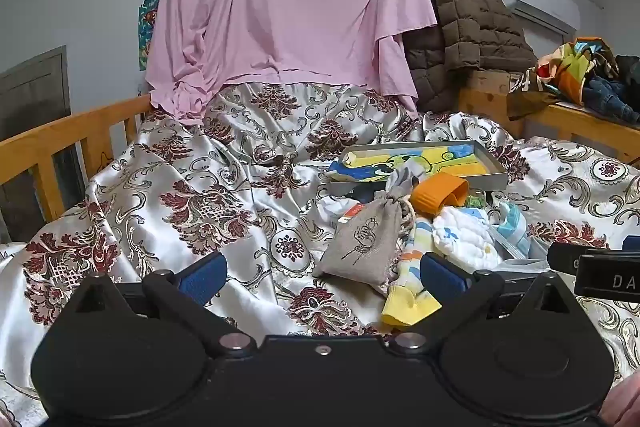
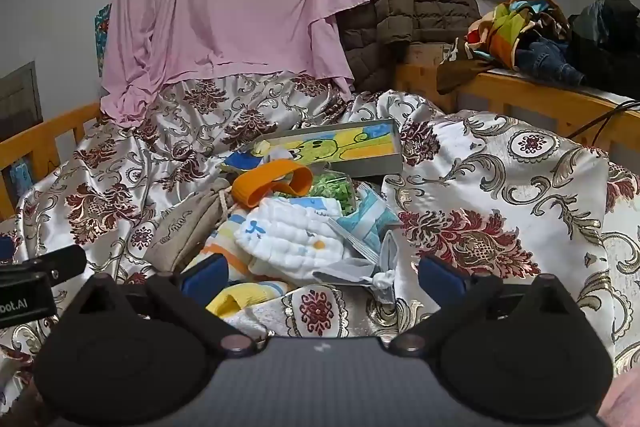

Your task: Organize soft objects

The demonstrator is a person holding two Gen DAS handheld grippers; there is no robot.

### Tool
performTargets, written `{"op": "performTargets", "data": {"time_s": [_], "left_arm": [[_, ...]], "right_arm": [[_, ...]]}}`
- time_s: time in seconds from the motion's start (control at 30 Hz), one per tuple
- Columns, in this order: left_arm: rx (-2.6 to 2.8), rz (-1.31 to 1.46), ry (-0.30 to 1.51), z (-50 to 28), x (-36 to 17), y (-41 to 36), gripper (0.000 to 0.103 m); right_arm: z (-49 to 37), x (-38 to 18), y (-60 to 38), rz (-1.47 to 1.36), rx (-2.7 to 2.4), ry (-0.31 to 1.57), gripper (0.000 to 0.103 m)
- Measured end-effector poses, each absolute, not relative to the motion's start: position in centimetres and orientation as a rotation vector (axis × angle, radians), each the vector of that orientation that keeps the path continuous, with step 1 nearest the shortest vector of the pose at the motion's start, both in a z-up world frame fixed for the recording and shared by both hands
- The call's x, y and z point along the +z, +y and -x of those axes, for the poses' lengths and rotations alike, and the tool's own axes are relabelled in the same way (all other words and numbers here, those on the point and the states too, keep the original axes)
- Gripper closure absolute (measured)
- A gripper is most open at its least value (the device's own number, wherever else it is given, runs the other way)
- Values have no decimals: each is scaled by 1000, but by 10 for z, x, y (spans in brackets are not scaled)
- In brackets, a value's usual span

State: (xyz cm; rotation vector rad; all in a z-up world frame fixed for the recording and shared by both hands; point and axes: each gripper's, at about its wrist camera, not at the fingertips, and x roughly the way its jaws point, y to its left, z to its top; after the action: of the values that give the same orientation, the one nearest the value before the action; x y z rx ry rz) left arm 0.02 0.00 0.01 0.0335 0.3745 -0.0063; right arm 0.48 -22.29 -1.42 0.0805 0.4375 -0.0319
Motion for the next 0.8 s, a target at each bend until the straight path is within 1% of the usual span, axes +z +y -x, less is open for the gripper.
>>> {"op": "performTargets", "data": {"time_s": [0.8], "left_arm": [[-8, -30, 374, -2, -3, 3, 1]], "right_arm": [[-4, -14, -219, -72, -6, 433, 0]]}}
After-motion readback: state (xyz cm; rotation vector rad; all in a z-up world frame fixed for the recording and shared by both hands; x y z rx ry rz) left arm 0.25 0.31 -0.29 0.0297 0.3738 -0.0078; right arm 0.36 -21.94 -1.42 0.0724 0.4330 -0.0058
